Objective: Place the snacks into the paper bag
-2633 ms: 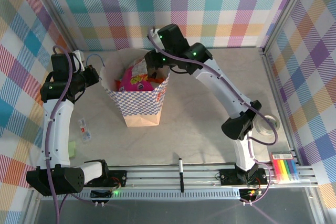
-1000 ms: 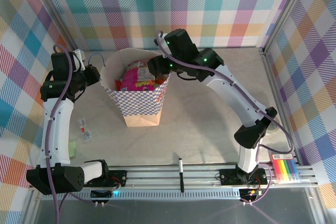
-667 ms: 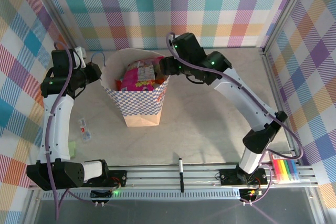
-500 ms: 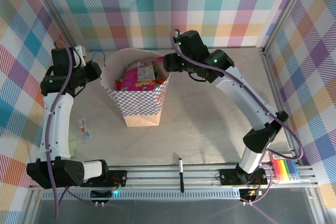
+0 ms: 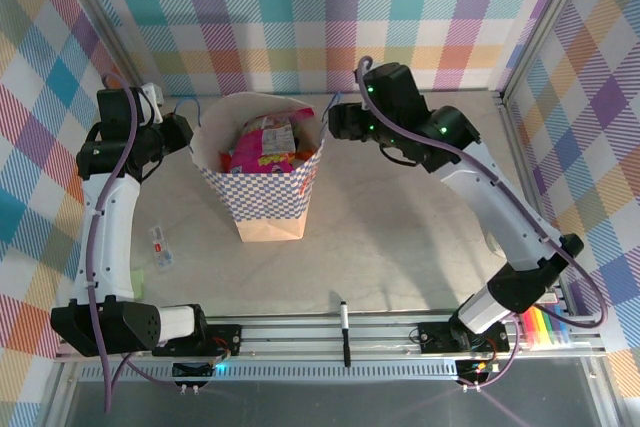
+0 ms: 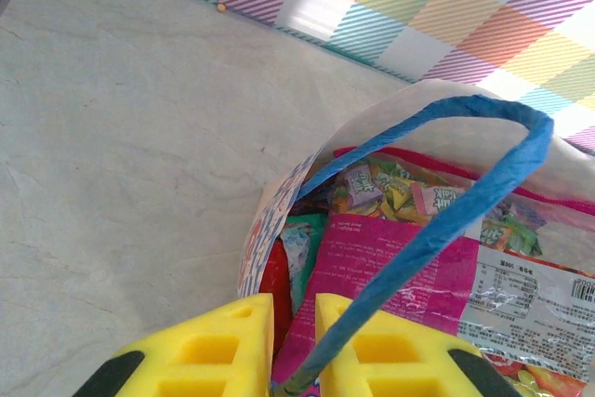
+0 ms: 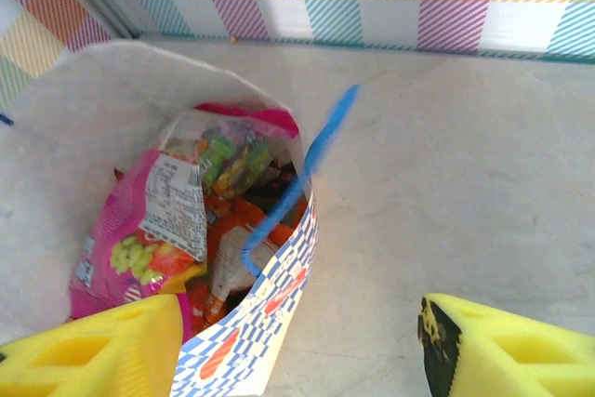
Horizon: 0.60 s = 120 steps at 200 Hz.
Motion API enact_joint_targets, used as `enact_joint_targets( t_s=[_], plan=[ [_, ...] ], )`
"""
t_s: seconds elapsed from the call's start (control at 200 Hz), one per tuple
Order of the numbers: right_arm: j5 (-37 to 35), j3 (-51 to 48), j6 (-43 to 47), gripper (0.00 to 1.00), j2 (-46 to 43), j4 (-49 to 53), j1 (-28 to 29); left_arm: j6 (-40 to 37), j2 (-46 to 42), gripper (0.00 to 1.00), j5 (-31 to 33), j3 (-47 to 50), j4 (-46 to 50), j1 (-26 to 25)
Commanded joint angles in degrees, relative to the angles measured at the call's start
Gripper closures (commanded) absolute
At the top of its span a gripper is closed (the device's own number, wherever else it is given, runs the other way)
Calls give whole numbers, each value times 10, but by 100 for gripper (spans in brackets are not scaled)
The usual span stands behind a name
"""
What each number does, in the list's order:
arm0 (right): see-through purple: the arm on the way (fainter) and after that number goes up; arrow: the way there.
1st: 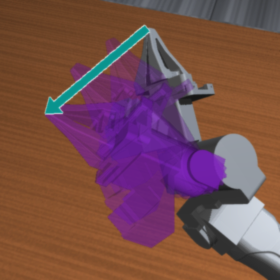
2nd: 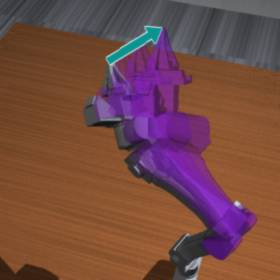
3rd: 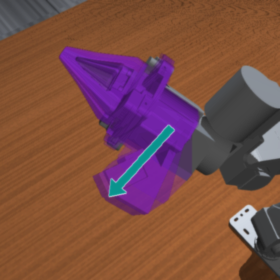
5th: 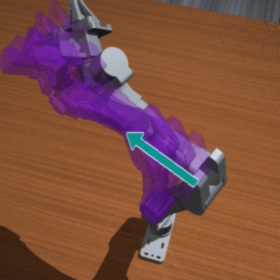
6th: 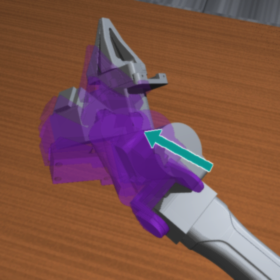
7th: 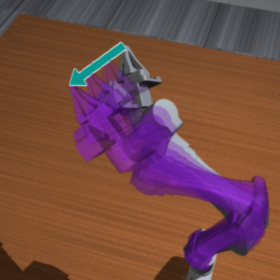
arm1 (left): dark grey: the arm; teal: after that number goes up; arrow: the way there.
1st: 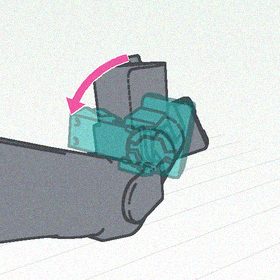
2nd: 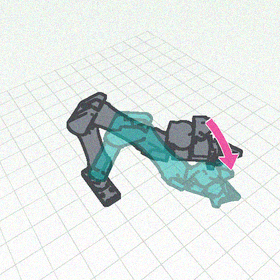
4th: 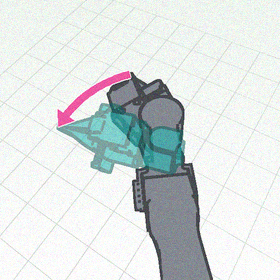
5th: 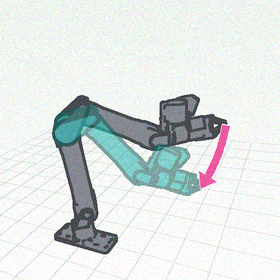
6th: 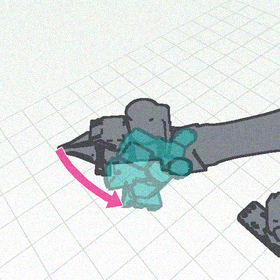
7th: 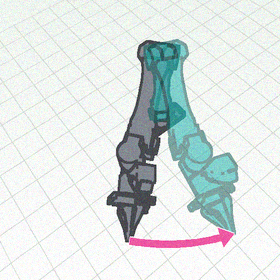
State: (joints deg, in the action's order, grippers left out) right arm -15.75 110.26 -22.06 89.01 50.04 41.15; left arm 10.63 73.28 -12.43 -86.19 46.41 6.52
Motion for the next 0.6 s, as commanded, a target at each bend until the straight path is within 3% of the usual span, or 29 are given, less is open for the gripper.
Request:
enact_joint_targets(
  t_s=[0.0, 0.235, 0.46, 0.505, 0.595],
  plan=[
    [37, -27, -16, 32, -2, -44, -19, -9, 5, 81, -4, -23, -4, 3],
    [103, 24, -11, 31, 68, -56, -39, -13, 26, 80, 1, -56, 2, 3],
    [175, 100, -13, 38, 140, -60, -48, -22, 46, 80, -2, -72, 6, 2],
    [179, 116, -11, 46, 153, -59, -48, -32, 49, 80, -9, -76, 8, -4],
    [189, 149, -5, 74, 176, -52, -49, -36, 53, 81, -11, -81, 3, -15]
  ],
)
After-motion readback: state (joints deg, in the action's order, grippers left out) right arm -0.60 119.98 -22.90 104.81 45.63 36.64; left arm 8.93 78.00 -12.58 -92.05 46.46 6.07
